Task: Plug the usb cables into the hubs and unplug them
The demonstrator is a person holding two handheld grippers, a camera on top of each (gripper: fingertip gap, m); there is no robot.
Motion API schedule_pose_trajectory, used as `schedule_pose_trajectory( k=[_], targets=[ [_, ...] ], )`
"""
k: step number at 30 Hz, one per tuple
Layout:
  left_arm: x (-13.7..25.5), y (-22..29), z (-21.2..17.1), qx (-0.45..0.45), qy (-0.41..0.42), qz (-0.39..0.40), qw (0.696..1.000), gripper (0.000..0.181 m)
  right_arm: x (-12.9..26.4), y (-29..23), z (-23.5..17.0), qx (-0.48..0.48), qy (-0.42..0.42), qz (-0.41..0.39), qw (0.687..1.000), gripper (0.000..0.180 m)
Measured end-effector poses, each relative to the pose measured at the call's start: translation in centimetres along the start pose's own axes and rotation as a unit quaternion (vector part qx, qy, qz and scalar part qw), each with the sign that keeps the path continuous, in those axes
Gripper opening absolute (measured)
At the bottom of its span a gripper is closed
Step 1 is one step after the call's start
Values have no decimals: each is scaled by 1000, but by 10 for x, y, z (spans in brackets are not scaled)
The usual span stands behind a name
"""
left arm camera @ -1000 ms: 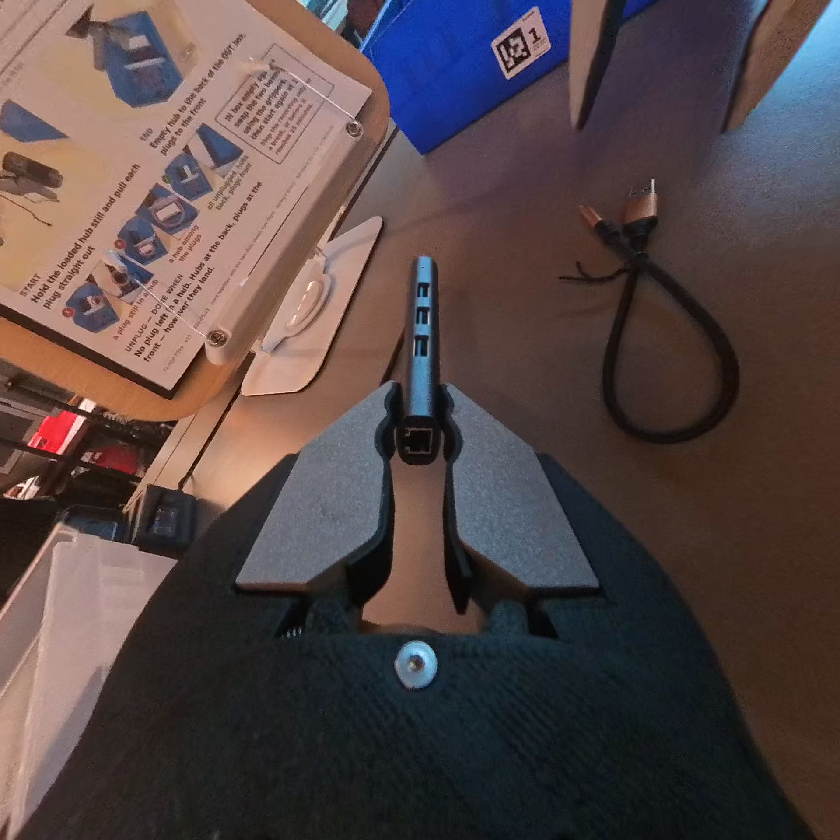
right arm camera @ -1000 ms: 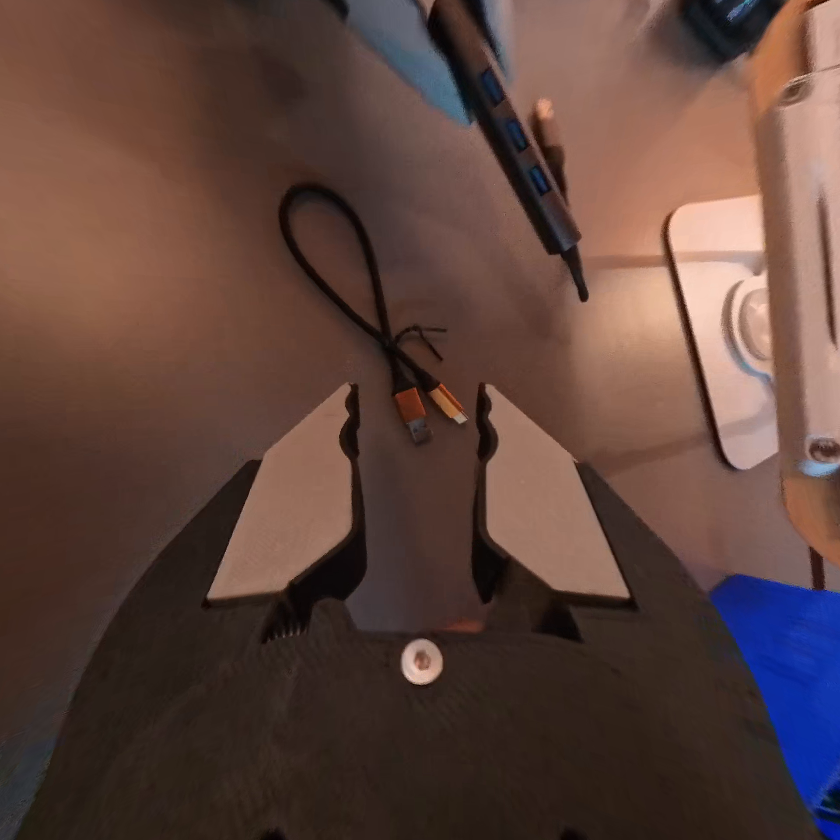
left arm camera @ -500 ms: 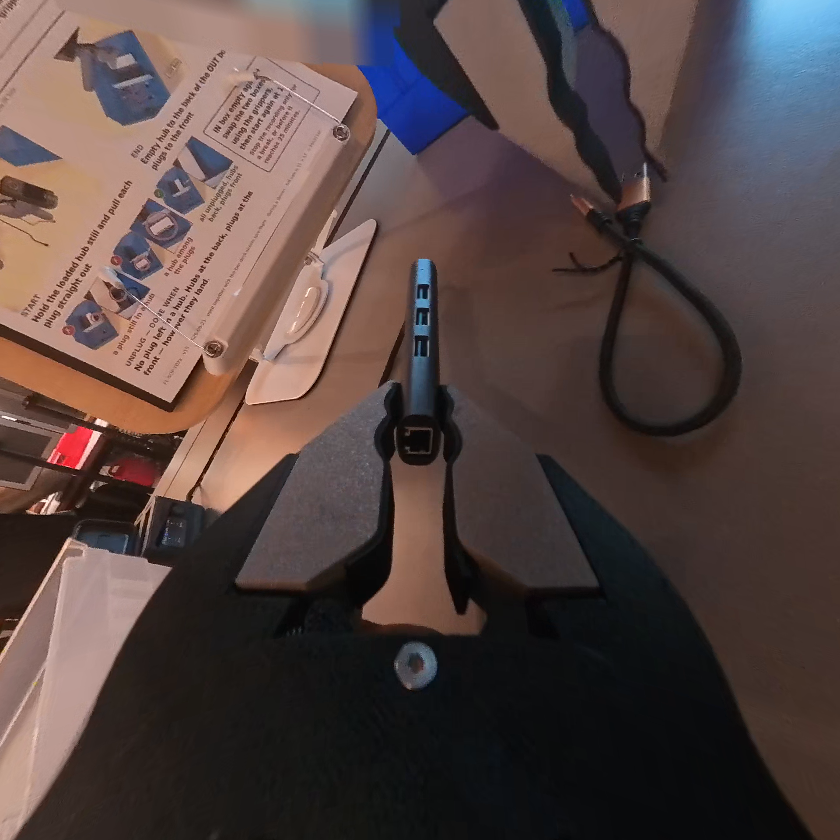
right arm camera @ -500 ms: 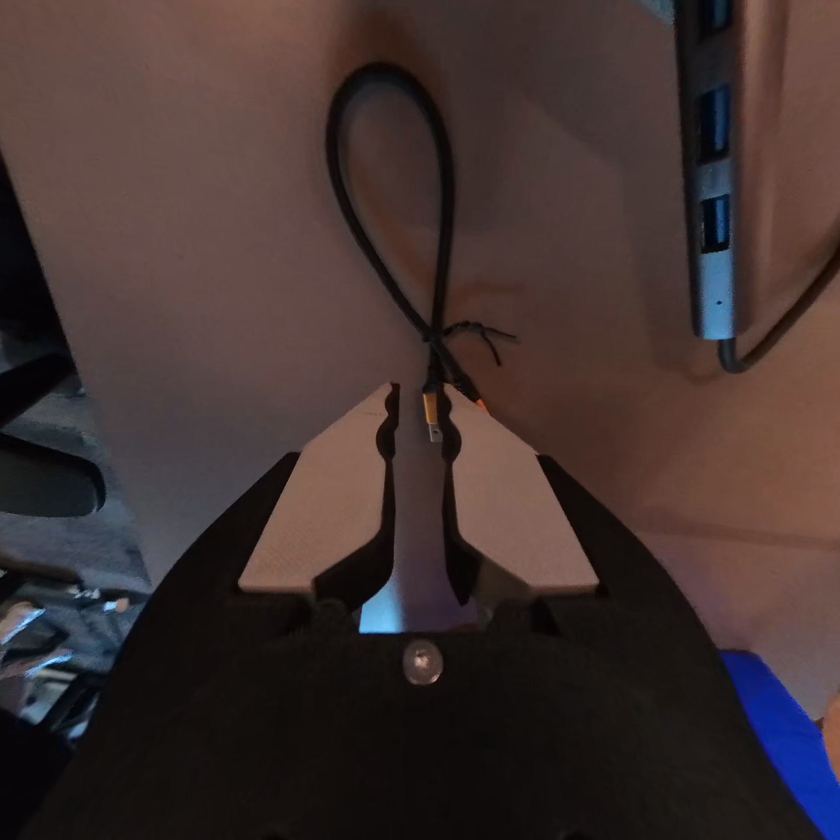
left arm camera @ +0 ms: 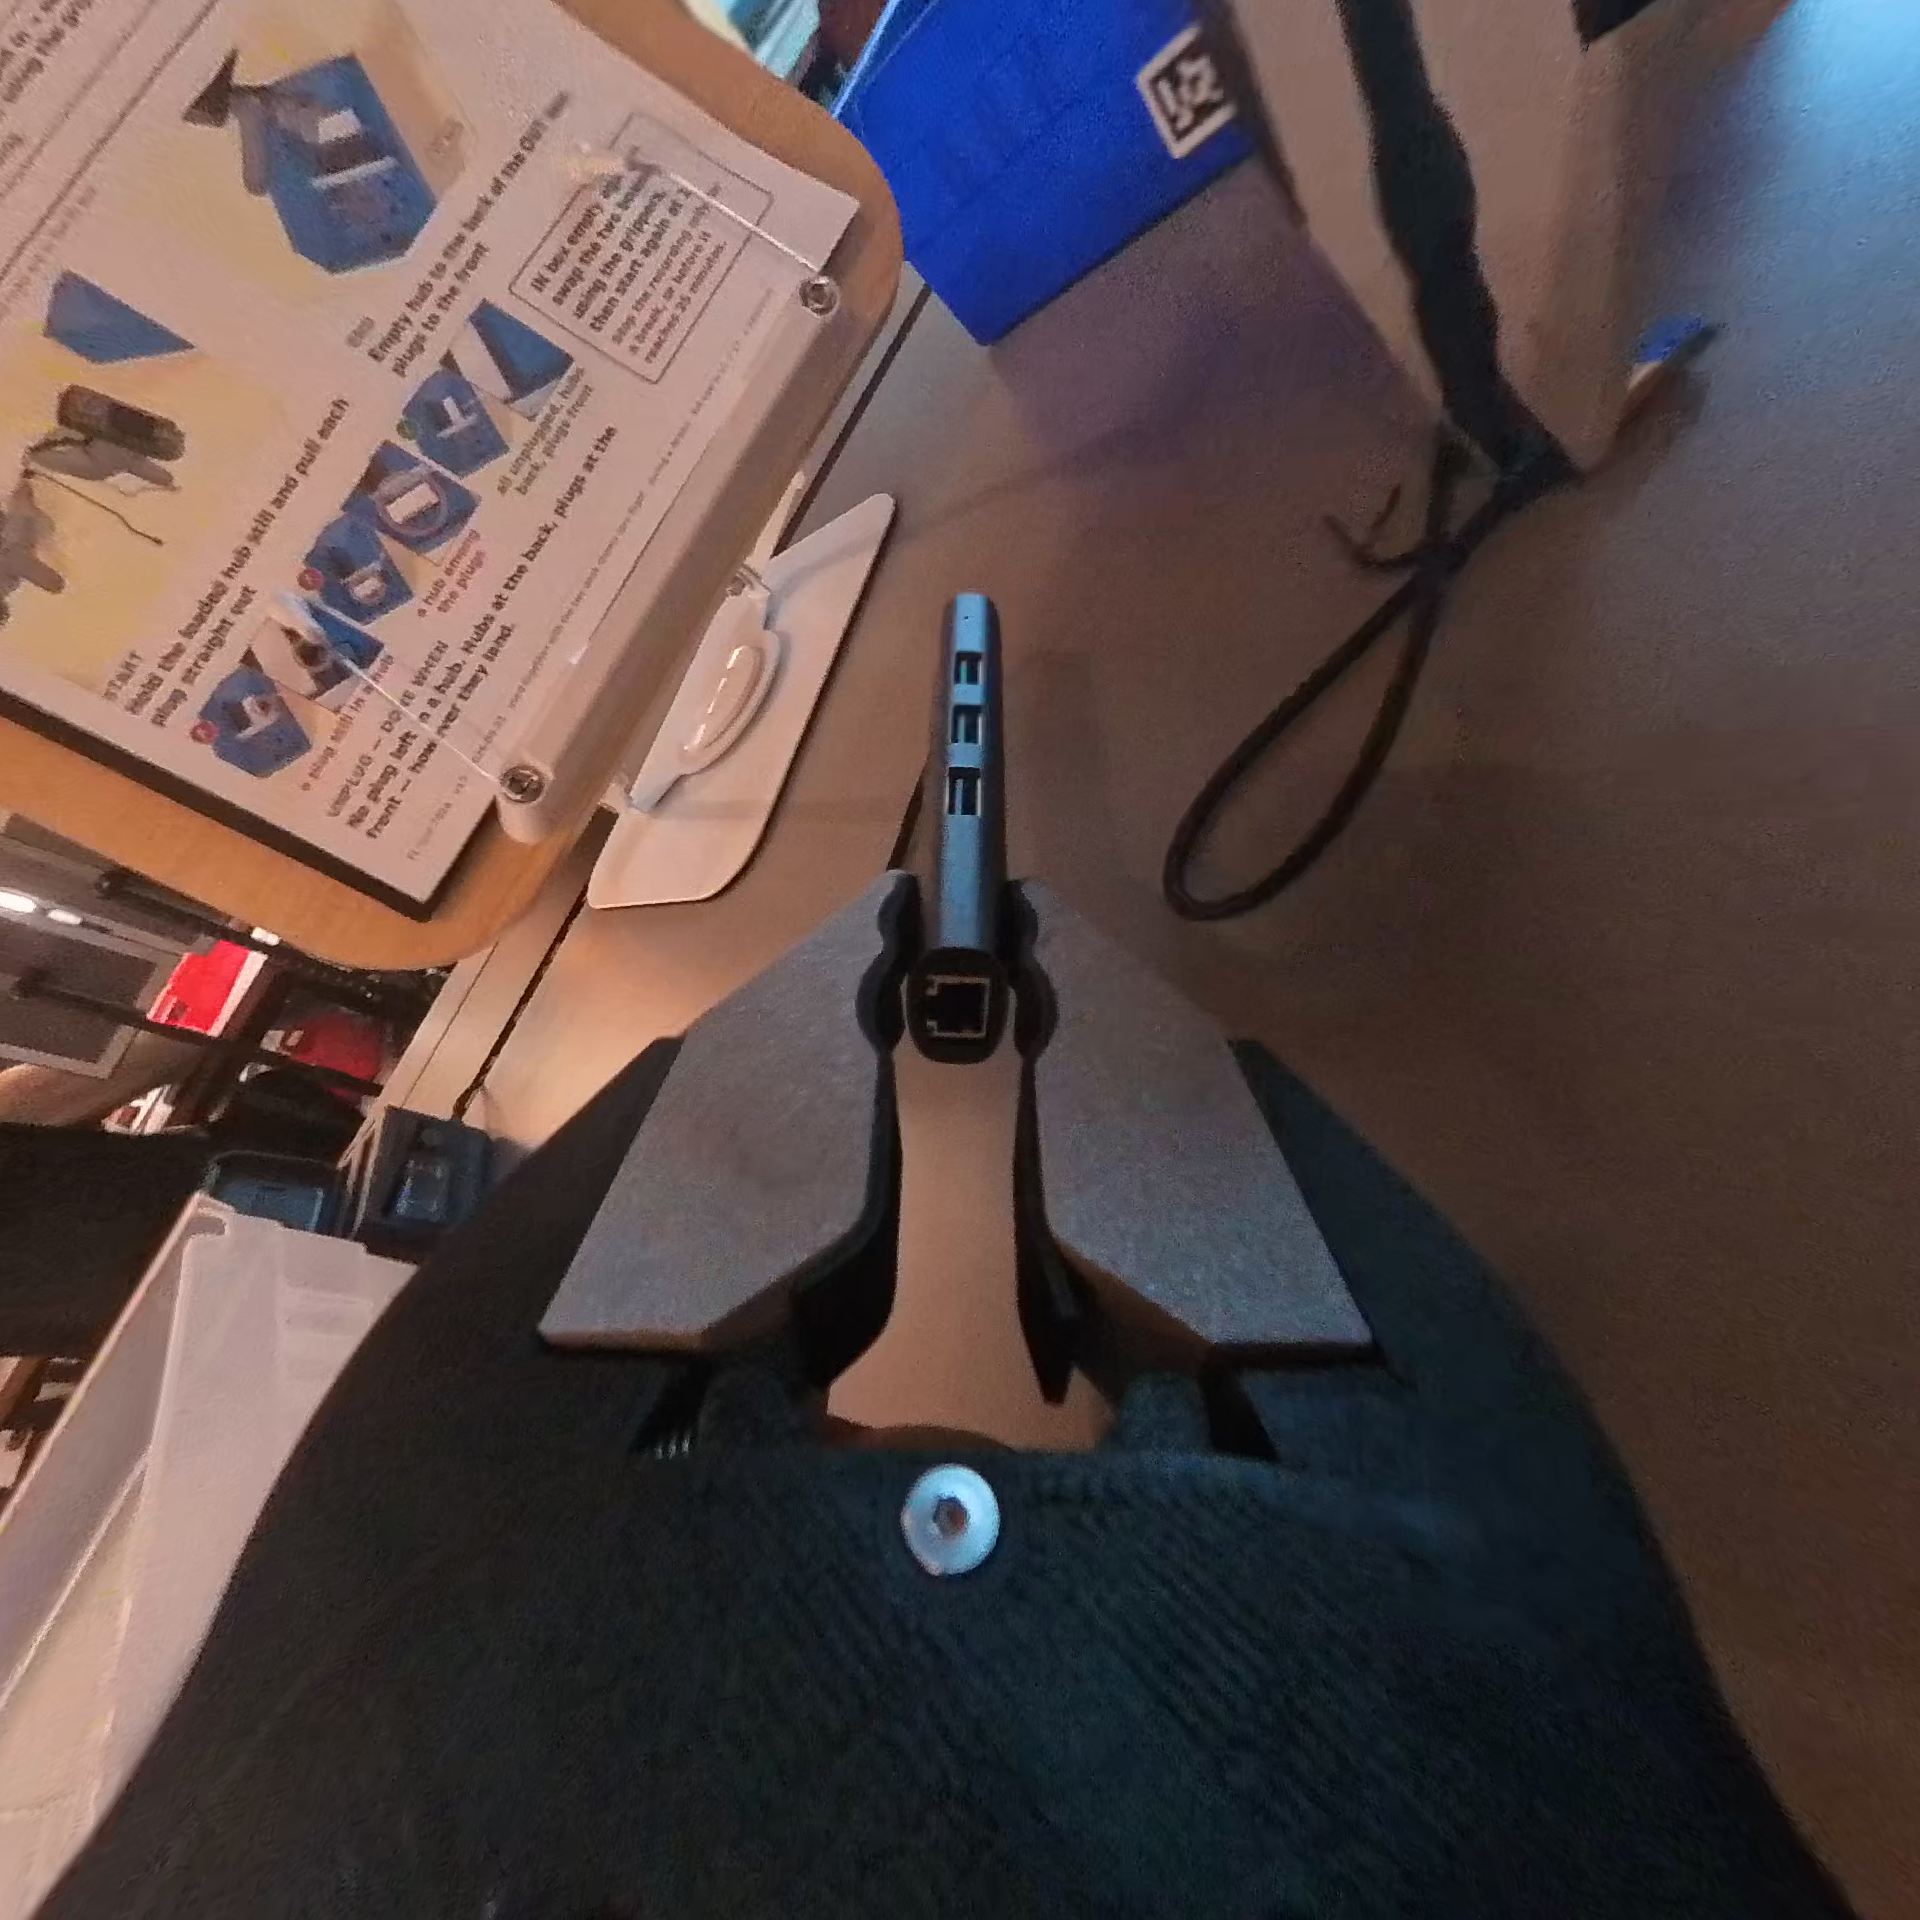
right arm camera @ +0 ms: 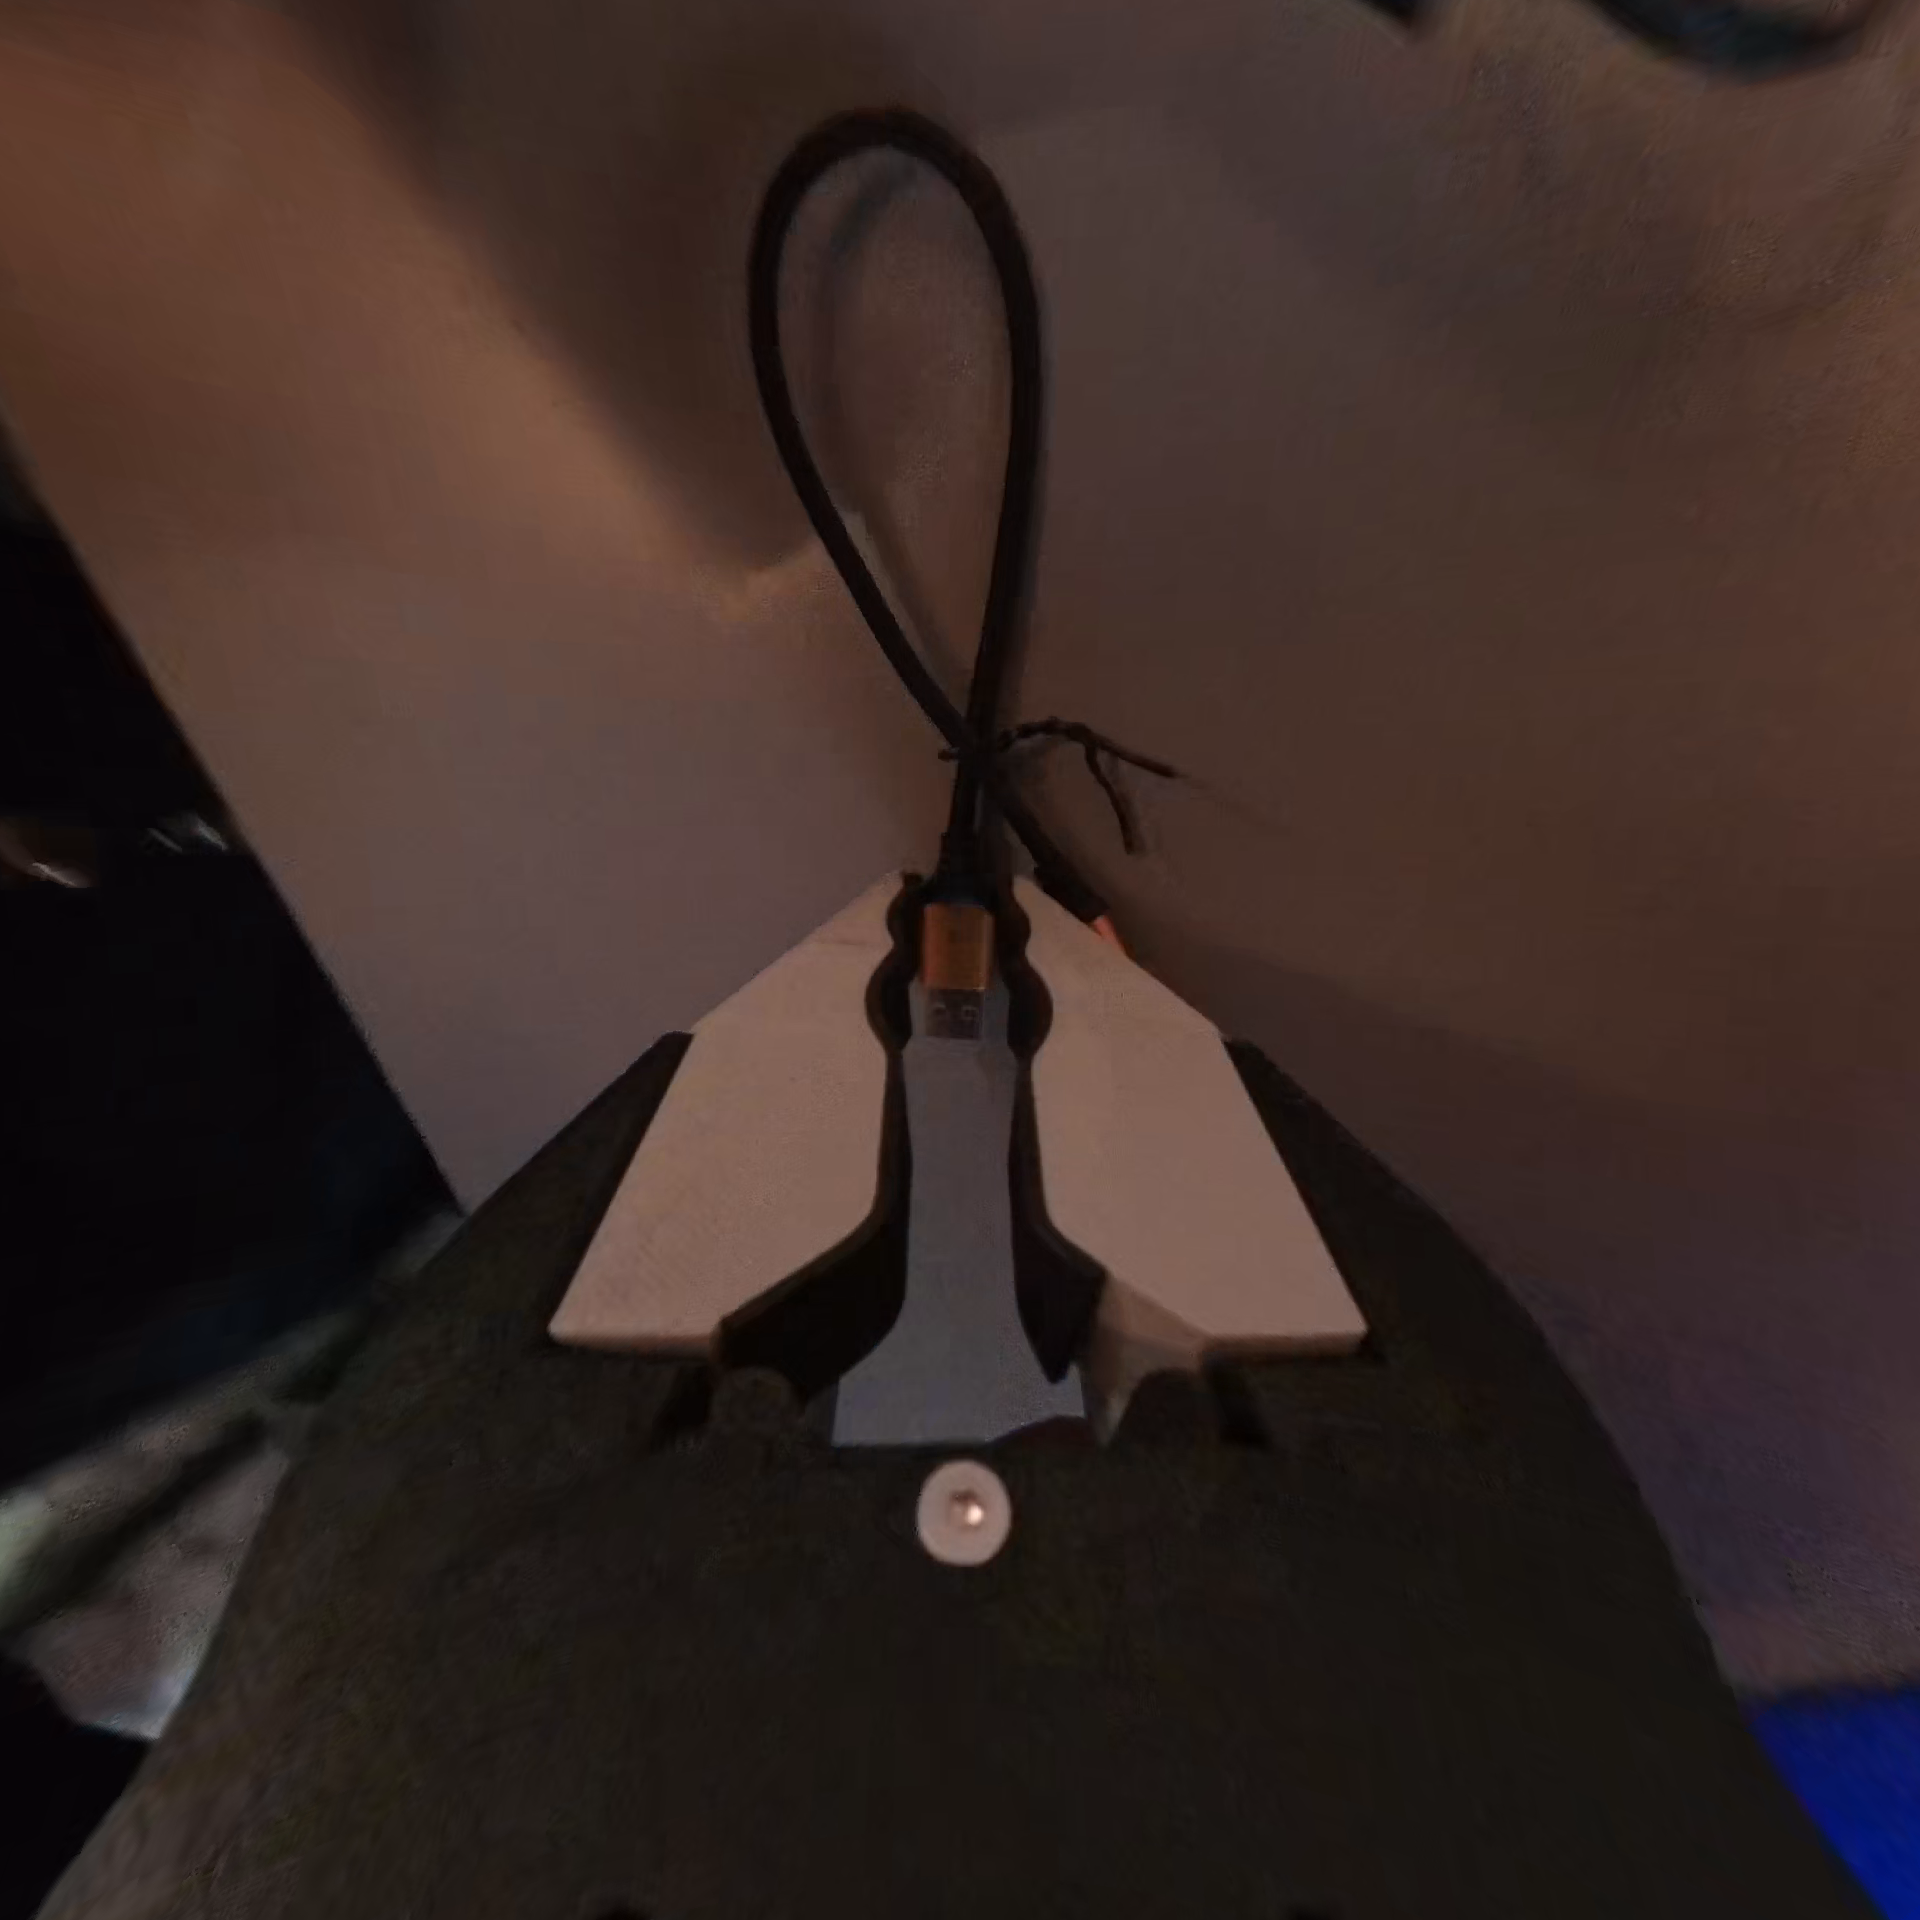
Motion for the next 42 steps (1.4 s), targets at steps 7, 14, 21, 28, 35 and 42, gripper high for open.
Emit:
schedule_pose_trajectory(
  k=[7, 14, 21, 28, 35, 42],
  targets=[
    [4, -11, 2, 28, 11, 18, 999, 14, 102, -15, 27, -106, 566, 254, 777, 11],
    [2, -5, 2, 12, 11, 20, 1000, 14, 131, -13, 28, -113, 735, 344, 573, 10],
    [3, -7, 2, 14, 11, 25, 1000, 14, 136, -12, 44, -102, 795, 372, 469, 11],
    [4, -6, 7, 14, 21, 22, 999, 14, 130, -7, 47, -102, 801, 320, 495, 11],
    [4, -4, 14, 31, 25, 18, 999, 14, 104, -39, 74, -43, 749, -7, 661, 11],
    [8, 1, 27, 31, 57, 24, 998, 14, 81, -46, 96, -54, 724, -82, 683, 11]
  ],
)
Point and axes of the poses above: each gripper's, where its closed fingertips meet, x back along the fingers, z out of its top, y = z × x across the jaws, the point moved 3 cm from there along x, back along the fingers, and after that the axes turned 11 degrees about x, right-handed, at the moved point
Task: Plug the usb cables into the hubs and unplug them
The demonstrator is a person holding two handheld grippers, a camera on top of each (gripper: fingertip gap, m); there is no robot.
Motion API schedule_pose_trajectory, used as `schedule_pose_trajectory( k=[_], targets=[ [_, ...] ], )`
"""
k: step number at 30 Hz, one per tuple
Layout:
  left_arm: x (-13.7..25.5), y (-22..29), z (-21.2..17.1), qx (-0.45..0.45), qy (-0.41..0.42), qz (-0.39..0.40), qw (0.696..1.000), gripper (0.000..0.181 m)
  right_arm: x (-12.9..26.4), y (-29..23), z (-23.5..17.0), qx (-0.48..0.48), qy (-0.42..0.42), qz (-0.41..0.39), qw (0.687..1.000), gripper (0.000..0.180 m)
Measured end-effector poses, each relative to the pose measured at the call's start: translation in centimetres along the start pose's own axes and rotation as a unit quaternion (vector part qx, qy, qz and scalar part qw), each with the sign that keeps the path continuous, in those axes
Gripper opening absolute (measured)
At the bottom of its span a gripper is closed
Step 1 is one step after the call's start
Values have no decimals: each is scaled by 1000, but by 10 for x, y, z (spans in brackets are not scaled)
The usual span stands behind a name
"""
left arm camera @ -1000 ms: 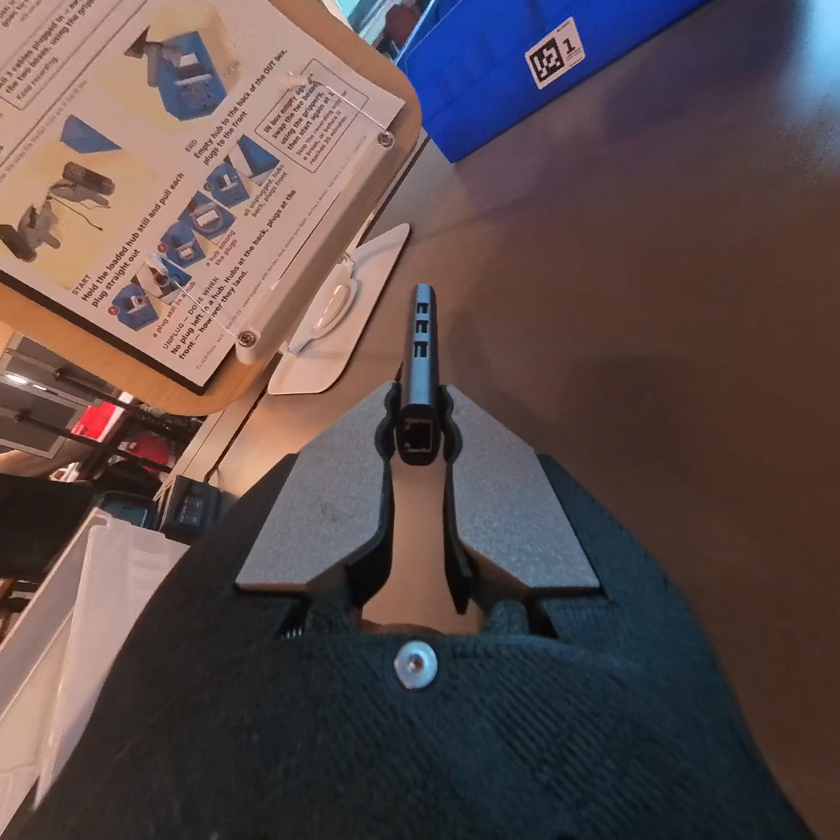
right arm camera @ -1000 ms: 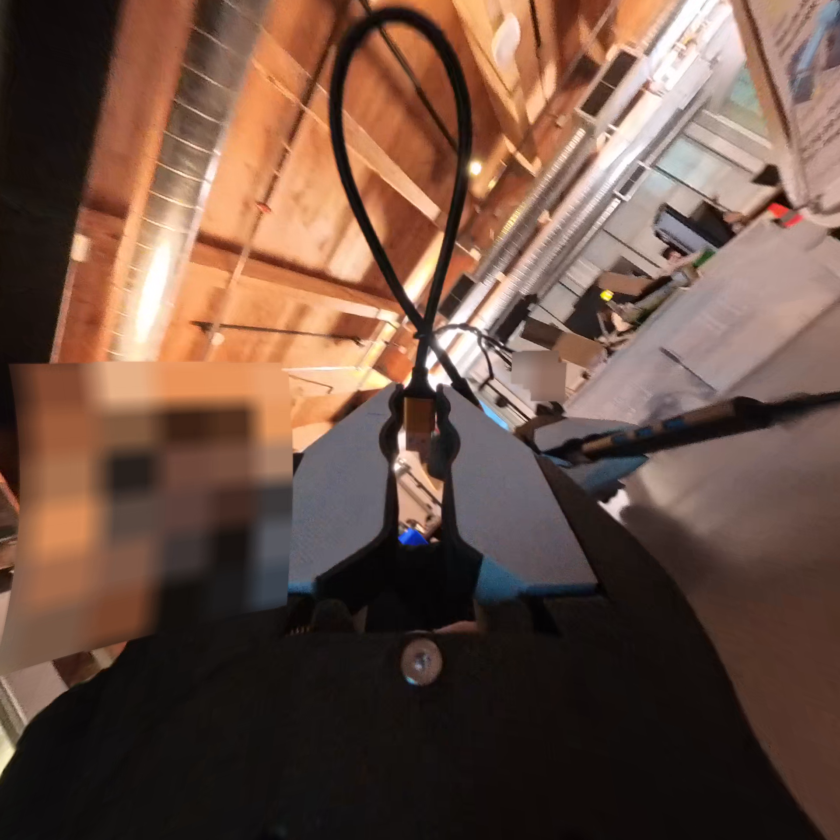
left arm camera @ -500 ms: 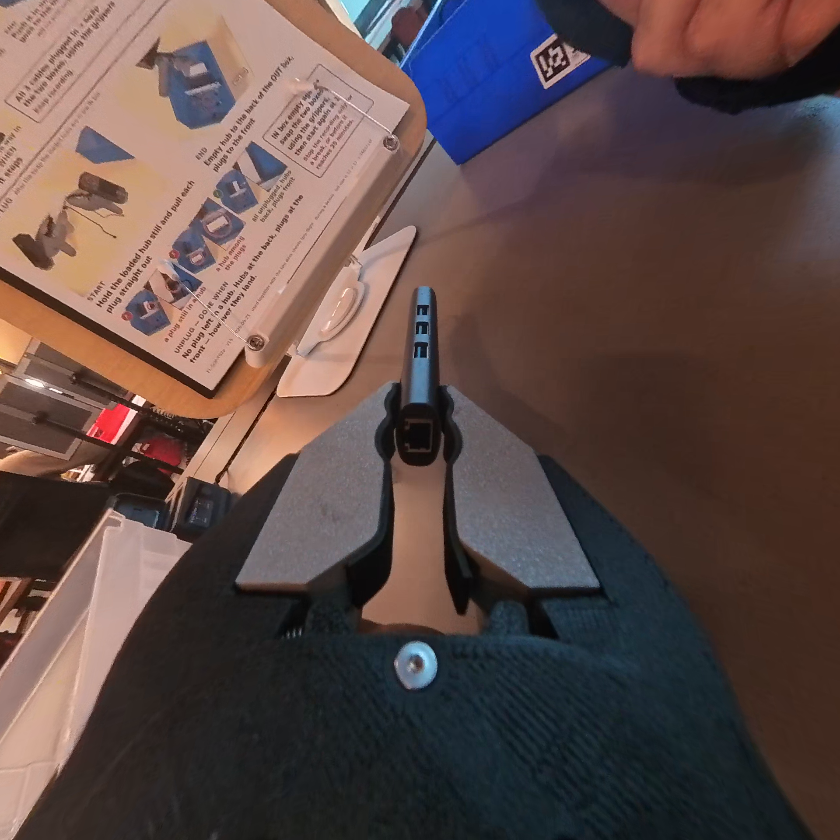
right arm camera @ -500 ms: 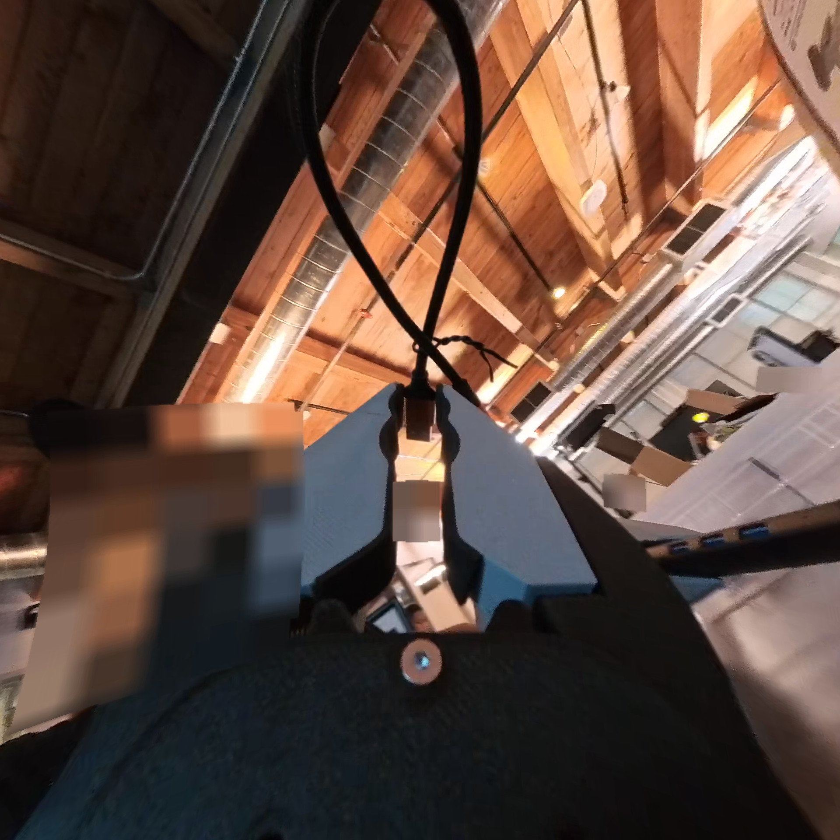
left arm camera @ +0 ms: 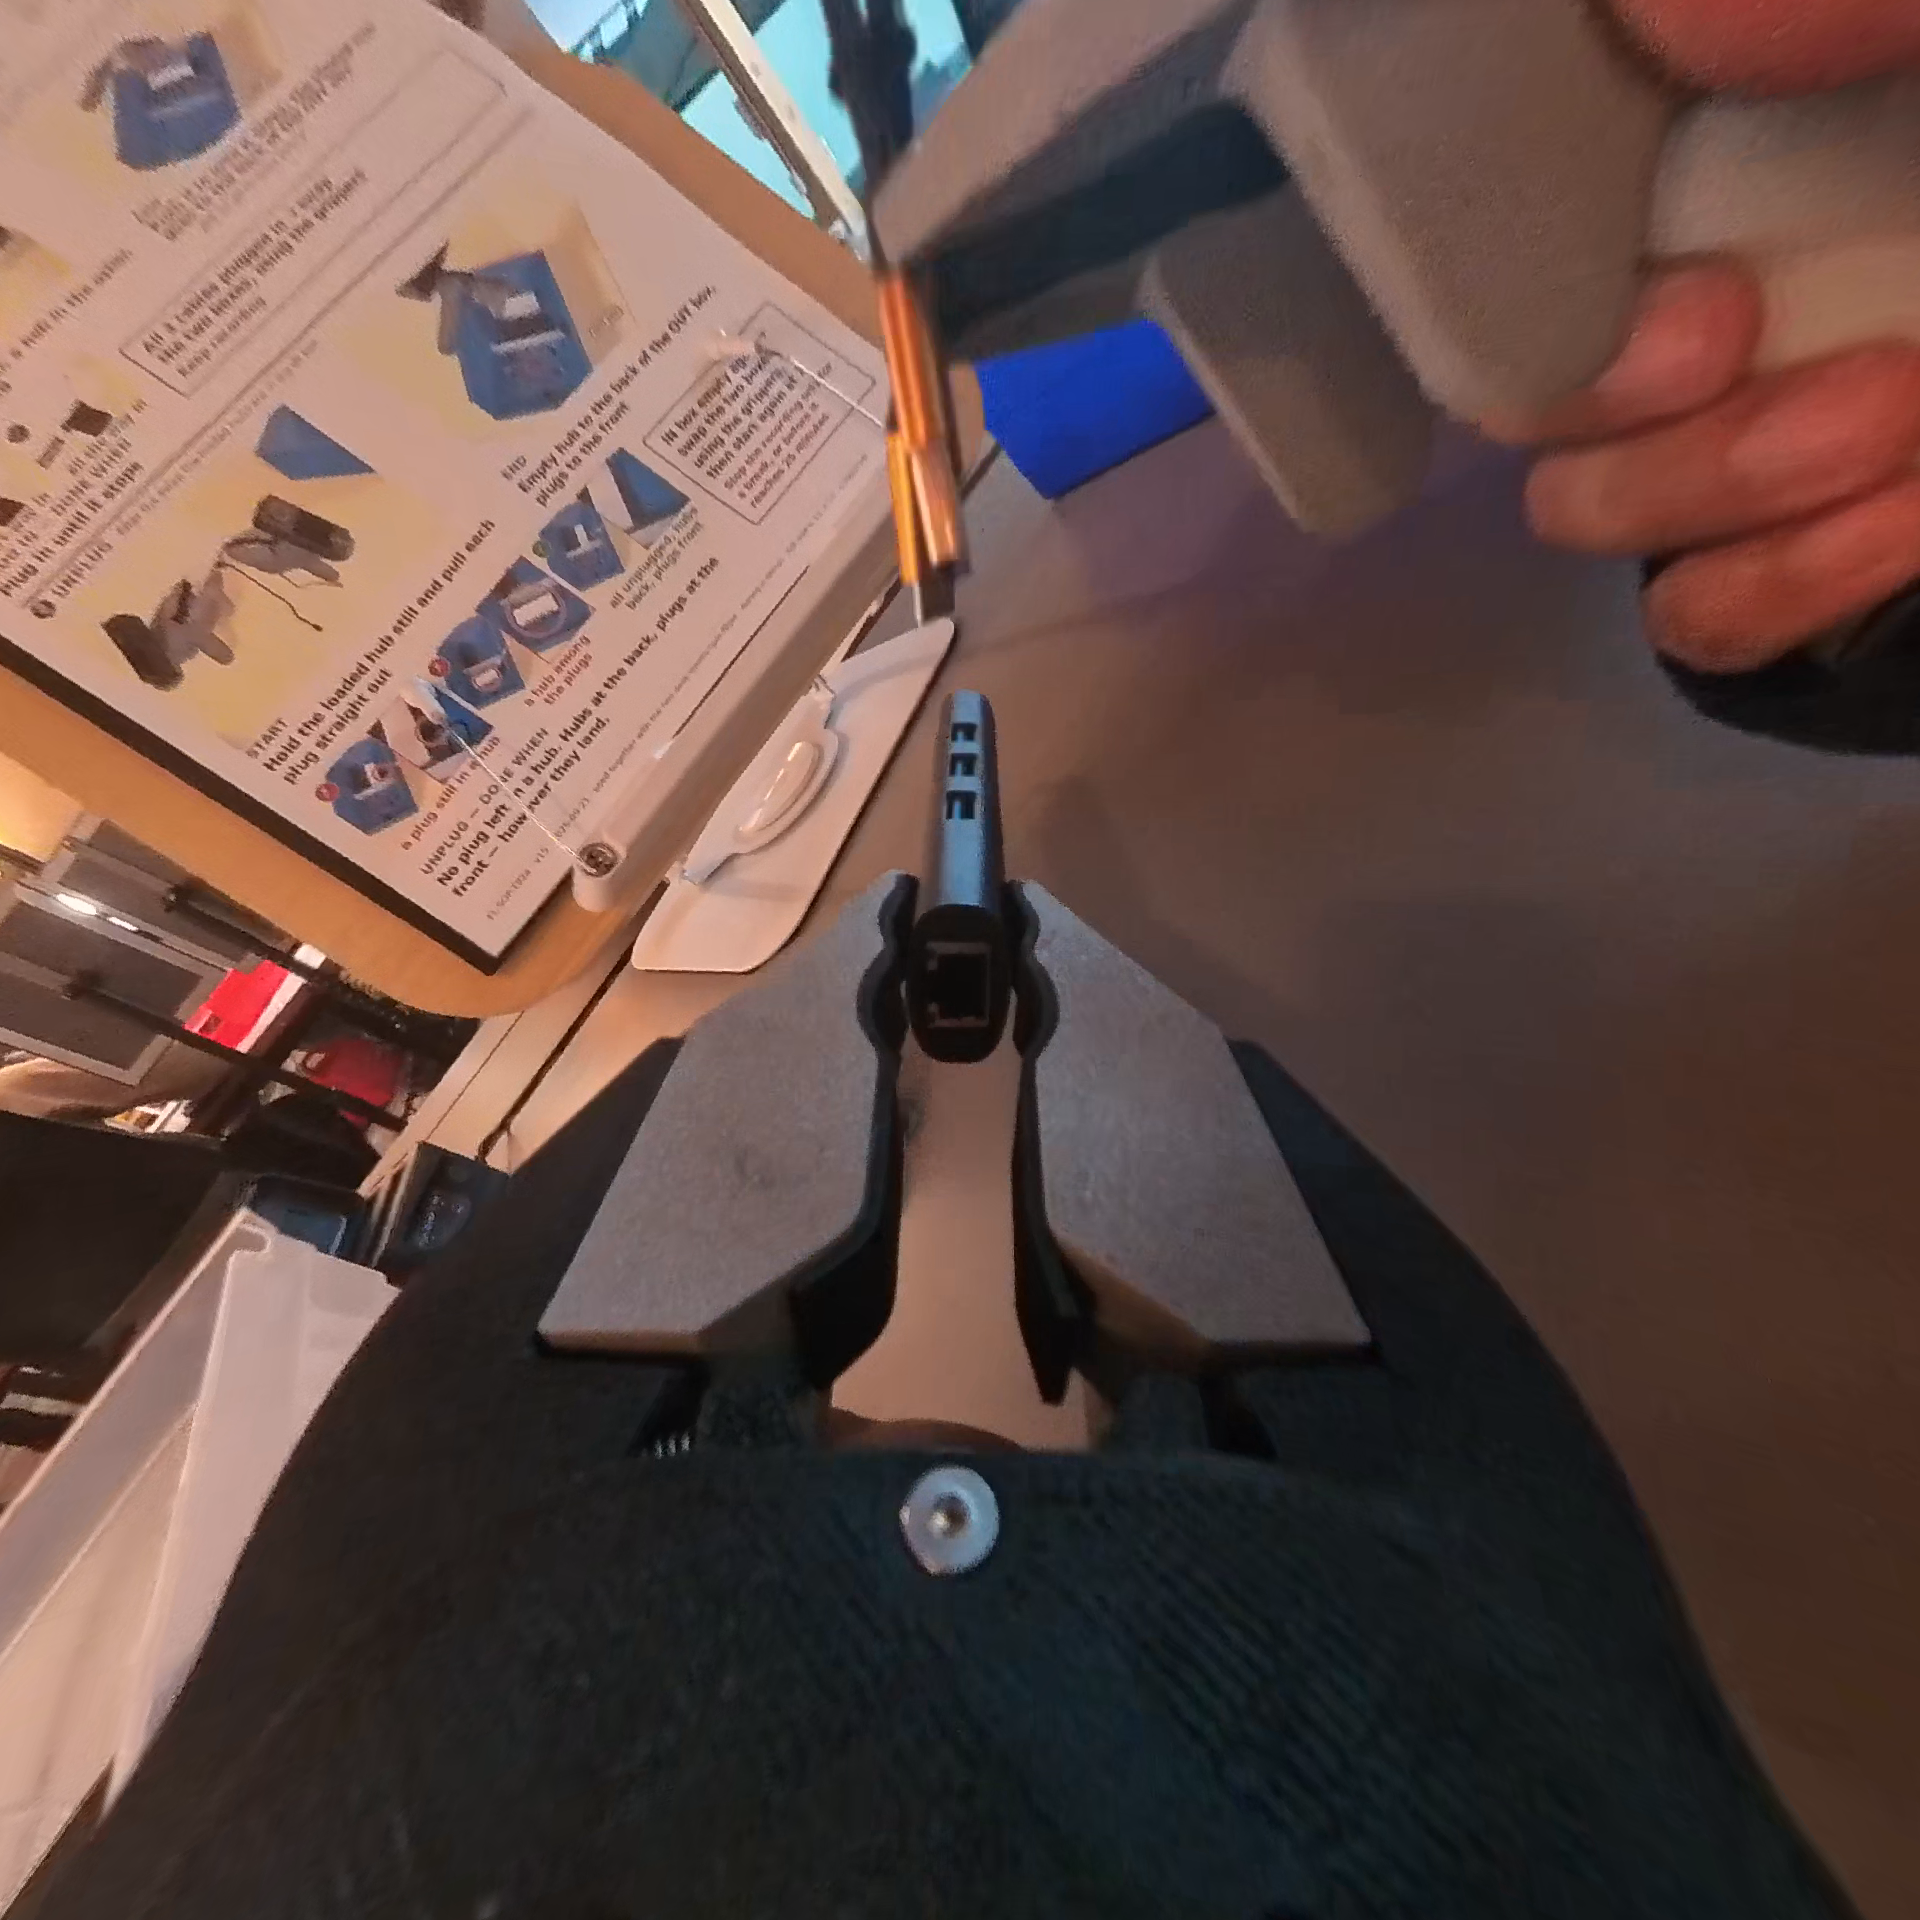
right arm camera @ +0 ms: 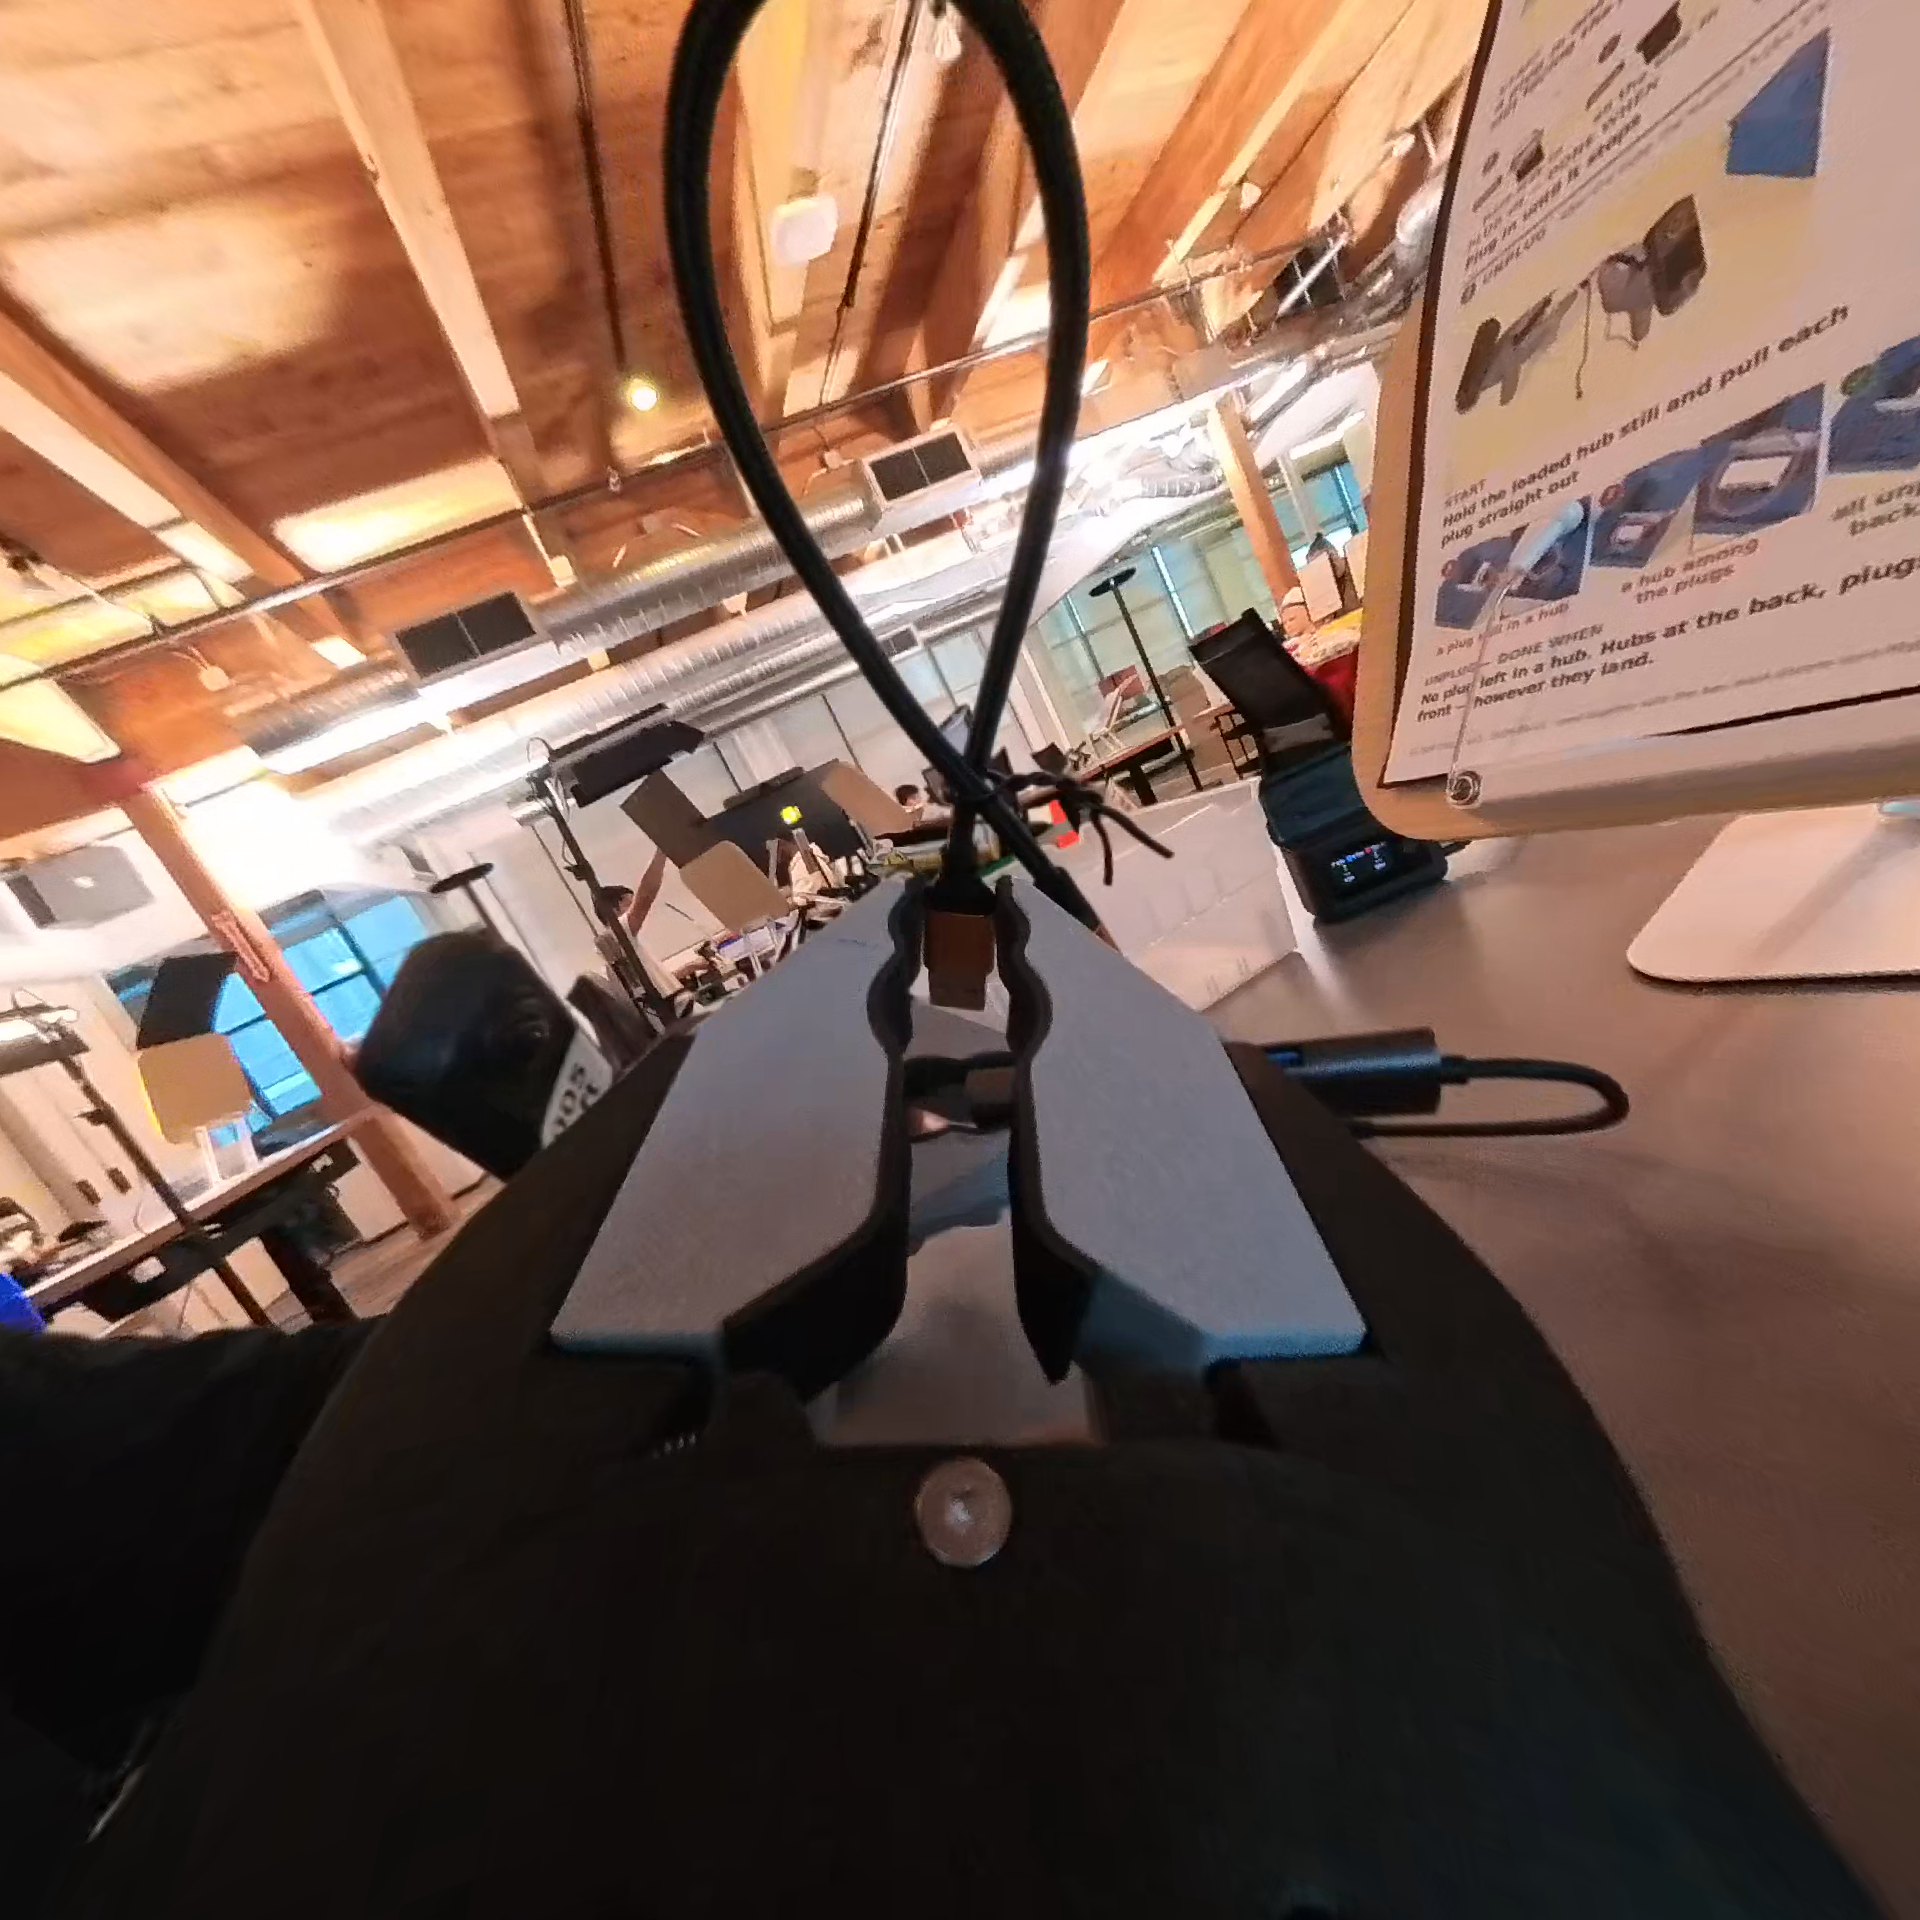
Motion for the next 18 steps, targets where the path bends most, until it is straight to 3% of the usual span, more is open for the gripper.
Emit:
schedule_pose_trajectory(
  k=[9, 18],
  targets=[
    [5, 6, 12, 30, 23, -19, 999, 14, -12, -4, -12, 160, -78, -65, 982, 10],
    [11, 0, 14, 56, 33, -18, 998, 14, -11, -5, -15, 149, -80, -62, 984, 11]
  ],
)
Point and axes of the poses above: each gripper's, where its closed fingertips meet, x back along the fingers, z out of its top, y = z × x across the jaws, the point moved 3 cm from there along x, back along the fingers, and after that the axes turned 11 degrees about x, right-handed, at the moved point
